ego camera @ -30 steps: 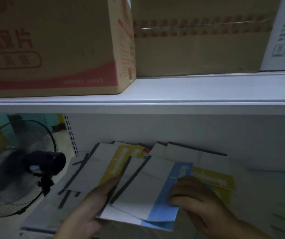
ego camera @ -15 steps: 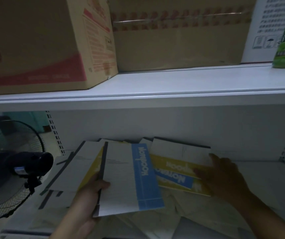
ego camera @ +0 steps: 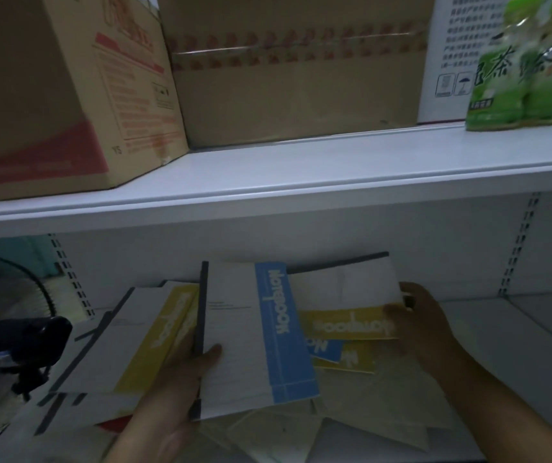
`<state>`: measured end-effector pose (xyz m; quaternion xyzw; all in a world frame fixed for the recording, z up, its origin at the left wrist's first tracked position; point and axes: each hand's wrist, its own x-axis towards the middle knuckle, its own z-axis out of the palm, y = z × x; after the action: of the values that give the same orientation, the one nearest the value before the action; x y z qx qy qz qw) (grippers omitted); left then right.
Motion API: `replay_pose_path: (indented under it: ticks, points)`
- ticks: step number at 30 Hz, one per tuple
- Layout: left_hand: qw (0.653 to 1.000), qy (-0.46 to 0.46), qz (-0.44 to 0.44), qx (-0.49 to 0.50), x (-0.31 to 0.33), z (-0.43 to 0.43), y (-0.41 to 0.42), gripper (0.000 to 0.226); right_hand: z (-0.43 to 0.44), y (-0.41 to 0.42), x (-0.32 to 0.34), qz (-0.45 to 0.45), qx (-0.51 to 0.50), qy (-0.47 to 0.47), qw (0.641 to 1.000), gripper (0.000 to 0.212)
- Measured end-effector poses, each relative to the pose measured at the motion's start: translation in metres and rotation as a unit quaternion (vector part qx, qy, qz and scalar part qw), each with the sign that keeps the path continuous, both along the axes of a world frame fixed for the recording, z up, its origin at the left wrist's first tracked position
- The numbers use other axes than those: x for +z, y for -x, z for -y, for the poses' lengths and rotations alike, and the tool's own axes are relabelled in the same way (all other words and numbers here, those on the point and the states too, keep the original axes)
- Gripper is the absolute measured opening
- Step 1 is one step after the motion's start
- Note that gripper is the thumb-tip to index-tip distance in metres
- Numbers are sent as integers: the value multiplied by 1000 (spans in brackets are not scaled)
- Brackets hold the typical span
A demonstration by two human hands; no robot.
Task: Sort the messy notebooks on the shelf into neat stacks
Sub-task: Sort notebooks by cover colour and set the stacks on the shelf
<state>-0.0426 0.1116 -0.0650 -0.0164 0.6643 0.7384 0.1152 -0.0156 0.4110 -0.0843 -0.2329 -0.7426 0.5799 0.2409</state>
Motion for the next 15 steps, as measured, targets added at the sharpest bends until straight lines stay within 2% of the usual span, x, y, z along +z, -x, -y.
replay_pose_path:
  ticks: [3, 6, 8, 10, 12, 13, 15]
  points:
    - [1000, 3, -7, 27, -1, 6, 2, 31, -20, -10, 9, -67, 6, 92, 993, 32]
    - [998, 28, -16, 49, -3, 13, 5, 30, -37, -20, 21, -142, 23, 218, 965, 32]
    - [997, 57, -32, 44, 0, 12, 0, 26, -33, -24, 25, -159, 67, 263, 949, 28]
    - [997, 64, -46, 2, 1, 7, -4, 29, -18, -25, 32, -147, 149, 233, 950, 8]
    - [997, 45, -44, -51, 0, 2, -13, 36, 0, -20, 36, -85, 211, 128, 965, 28]
    - [996, 34, -33, -82, -1, 0, -17, 40, 9, -16, 37, -66, 216, 70, 972, 22]
    - [990, 18, -13, -142, -6, -3, -24, 48, 23, -7, 38, -47, 163, -9, 985, 14]
